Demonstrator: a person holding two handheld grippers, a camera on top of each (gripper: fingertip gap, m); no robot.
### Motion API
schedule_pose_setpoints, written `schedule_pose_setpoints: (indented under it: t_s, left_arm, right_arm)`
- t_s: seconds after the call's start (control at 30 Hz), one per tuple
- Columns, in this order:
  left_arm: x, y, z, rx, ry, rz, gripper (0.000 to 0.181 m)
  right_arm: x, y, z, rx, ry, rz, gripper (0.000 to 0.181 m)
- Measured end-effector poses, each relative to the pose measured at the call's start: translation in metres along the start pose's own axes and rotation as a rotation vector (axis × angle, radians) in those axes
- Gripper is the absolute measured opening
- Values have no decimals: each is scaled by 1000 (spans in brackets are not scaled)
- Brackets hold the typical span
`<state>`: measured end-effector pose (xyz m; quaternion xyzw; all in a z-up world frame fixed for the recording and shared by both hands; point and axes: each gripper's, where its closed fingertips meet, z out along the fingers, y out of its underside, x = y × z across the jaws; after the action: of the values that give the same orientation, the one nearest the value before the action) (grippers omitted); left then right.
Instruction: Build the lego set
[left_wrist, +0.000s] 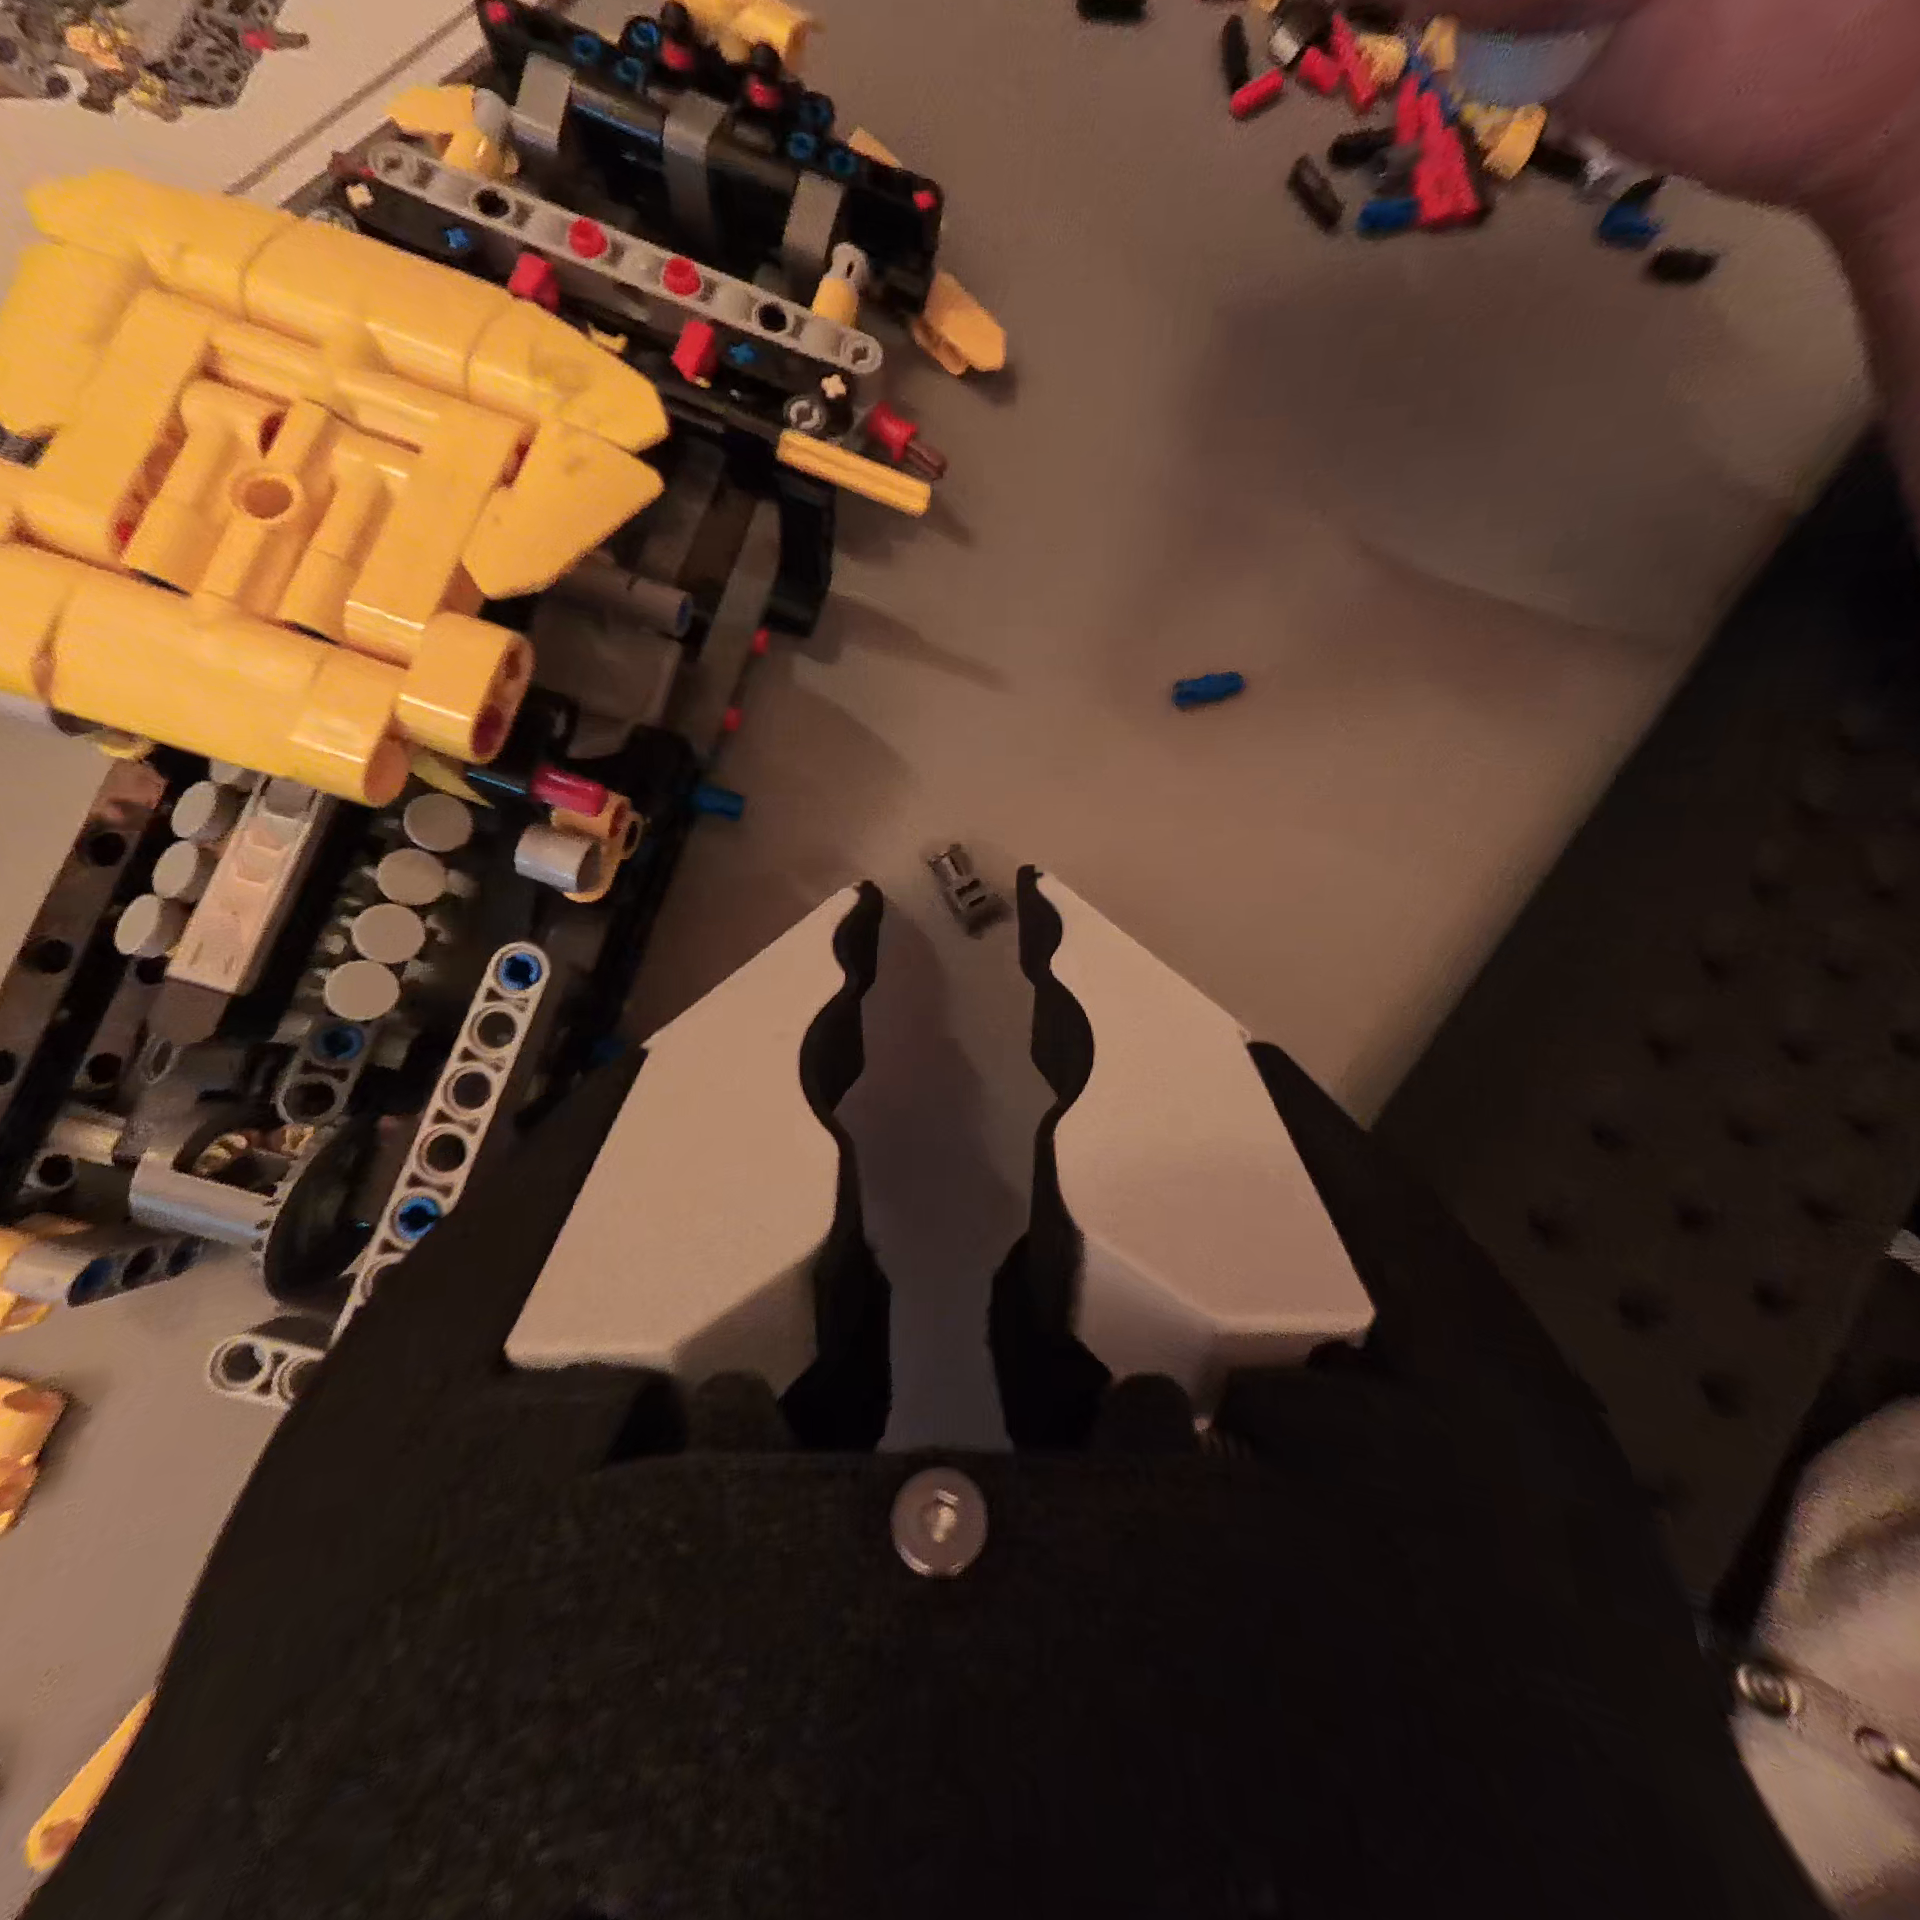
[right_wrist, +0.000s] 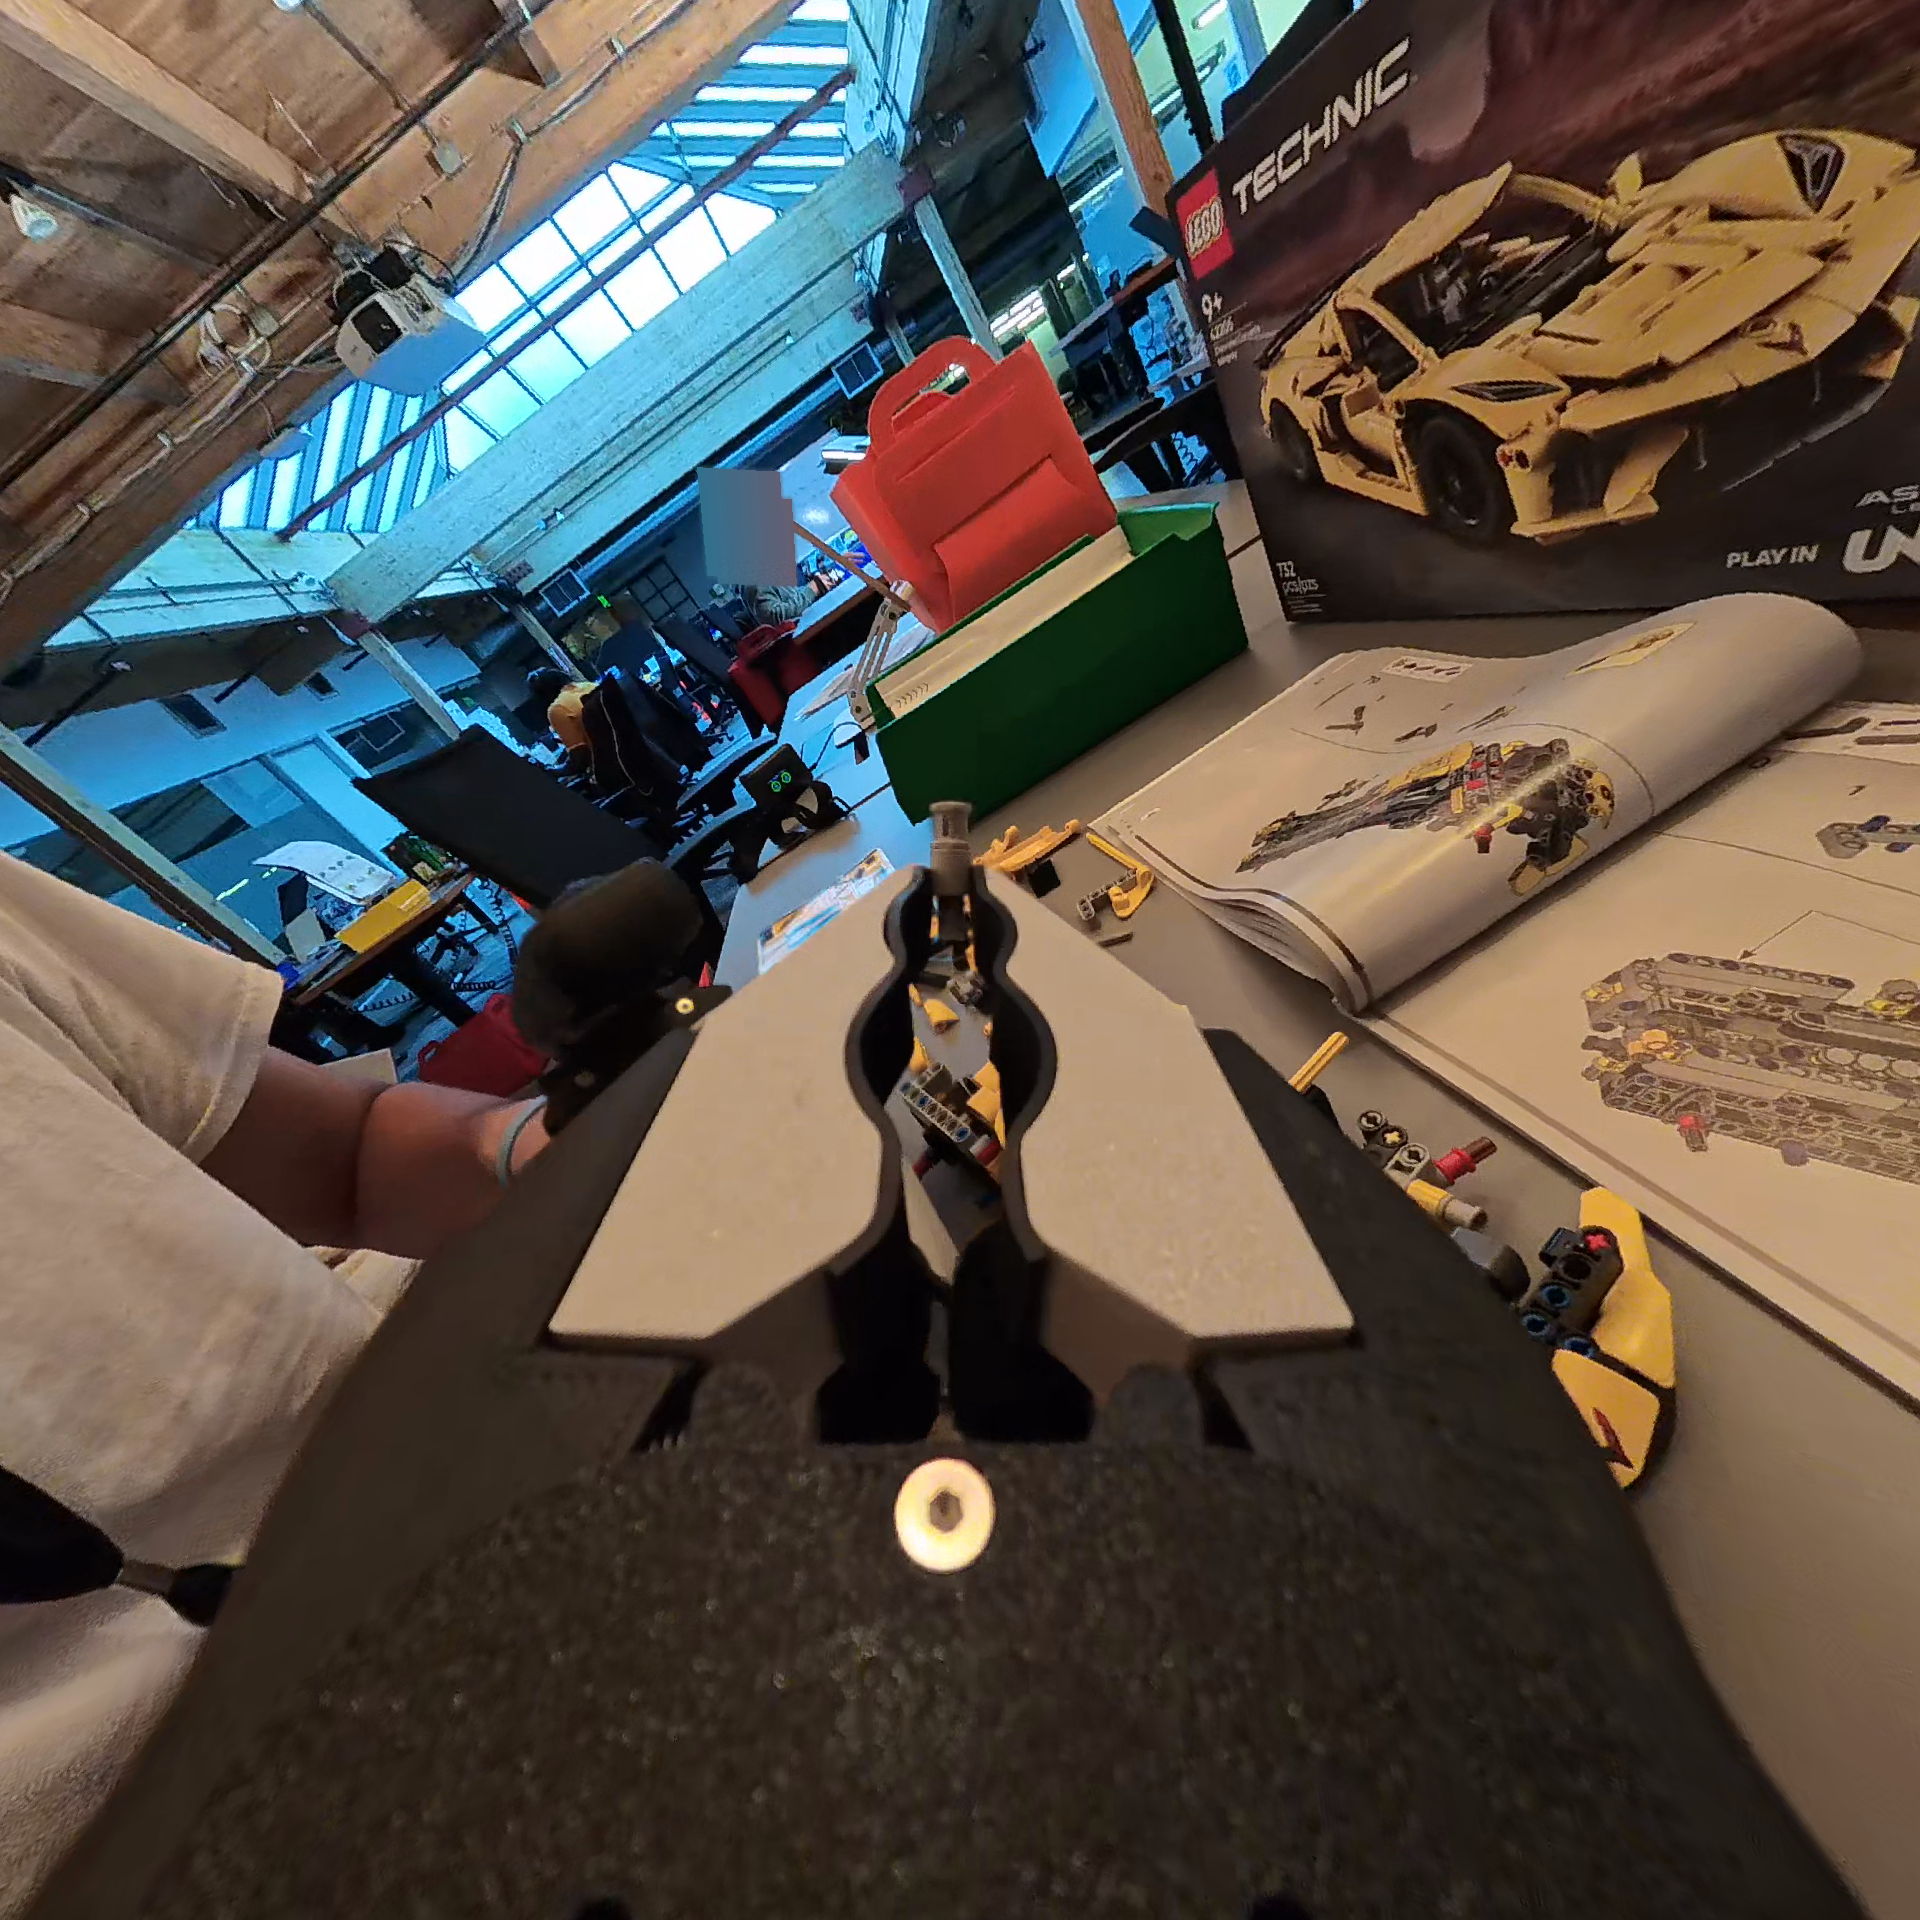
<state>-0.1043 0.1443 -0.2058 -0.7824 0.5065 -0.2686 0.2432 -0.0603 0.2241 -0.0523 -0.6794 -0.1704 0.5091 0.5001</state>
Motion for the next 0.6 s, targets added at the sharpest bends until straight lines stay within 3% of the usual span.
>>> schedule_pose_setpoints:
  t_s: [0.13, 0.3, 0.43, 0.6]
  left_arm:
    - [3, 1, 2, -3, -8, 36, 10]
    - [1, 6, -3, -33, -19, 72, 9]
    - [-19, 28, -29, -92, -111, 88, 8]
    - [-33, 66, -67, -104, -122, -45, 9]
  right_arm:
    - [-1, -6, -5, 26, -6, 9, 5]
    - [-2, -6, -6, 27, -14, 16, 5]
    - [-2, -2, -3, 5, -11, 16, 6]
    - [-3, 5, 3, -32, -8, 8, 6]
